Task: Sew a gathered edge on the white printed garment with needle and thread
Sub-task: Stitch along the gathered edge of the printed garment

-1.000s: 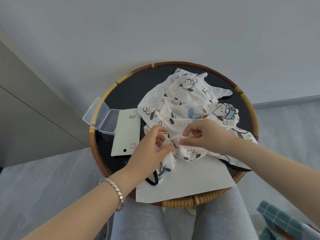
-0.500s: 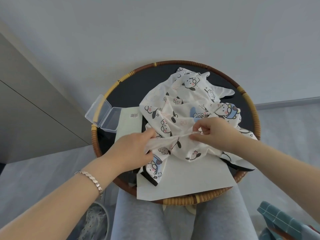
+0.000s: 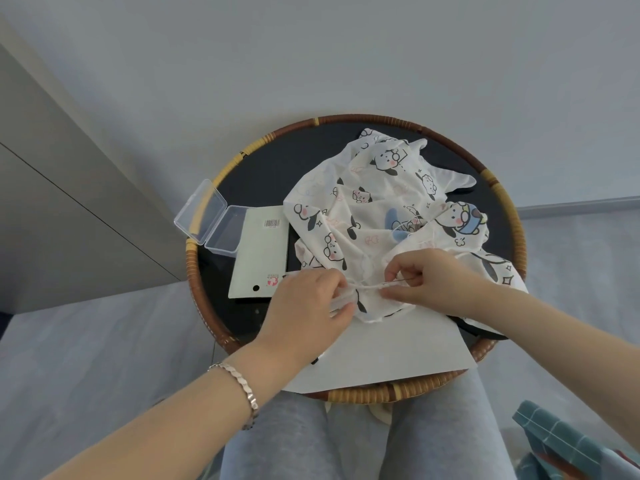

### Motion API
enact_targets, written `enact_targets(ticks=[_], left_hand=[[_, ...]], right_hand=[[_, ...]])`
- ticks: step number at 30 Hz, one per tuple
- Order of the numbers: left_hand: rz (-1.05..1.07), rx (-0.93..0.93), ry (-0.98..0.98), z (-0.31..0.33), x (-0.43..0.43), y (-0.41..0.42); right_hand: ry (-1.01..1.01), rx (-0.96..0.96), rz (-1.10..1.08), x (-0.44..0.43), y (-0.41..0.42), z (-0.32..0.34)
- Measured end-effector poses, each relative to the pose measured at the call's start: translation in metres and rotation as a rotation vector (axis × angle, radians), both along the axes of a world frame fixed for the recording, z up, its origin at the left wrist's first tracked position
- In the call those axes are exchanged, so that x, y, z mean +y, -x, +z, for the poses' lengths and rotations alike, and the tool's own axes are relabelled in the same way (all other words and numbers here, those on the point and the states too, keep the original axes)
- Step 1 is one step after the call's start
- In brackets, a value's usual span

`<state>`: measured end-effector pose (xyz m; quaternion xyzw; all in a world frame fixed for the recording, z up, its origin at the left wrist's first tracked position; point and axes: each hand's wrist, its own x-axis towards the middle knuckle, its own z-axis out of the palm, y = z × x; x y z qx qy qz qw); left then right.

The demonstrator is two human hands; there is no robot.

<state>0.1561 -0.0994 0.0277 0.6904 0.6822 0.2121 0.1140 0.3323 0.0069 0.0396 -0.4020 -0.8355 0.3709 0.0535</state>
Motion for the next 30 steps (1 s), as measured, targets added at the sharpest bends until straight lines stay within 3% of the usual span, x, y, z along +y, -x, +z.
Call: enact_targets(ticks=[7, 21, 30], left_hand=[[-0.038, -0.064, -0.044, -0.0021, -0.0009, -0.0018], [0.024, -0.226, 0.177, -0.0001, -0.0045, 0.0012], [-0.051, -0.194, 0.155, -0.0017, 0.0007, 0.0048]], right_hand=[[-0.031, -0.021, 0.034, -0.0015, -0.0039, -0.0032], [-0.029, -0.041, 0.054, -0.0045, -0.0046, -0.0031], [-0.044, -0.067, 0.077, -0.0058, -0.0051, -0.0033]])
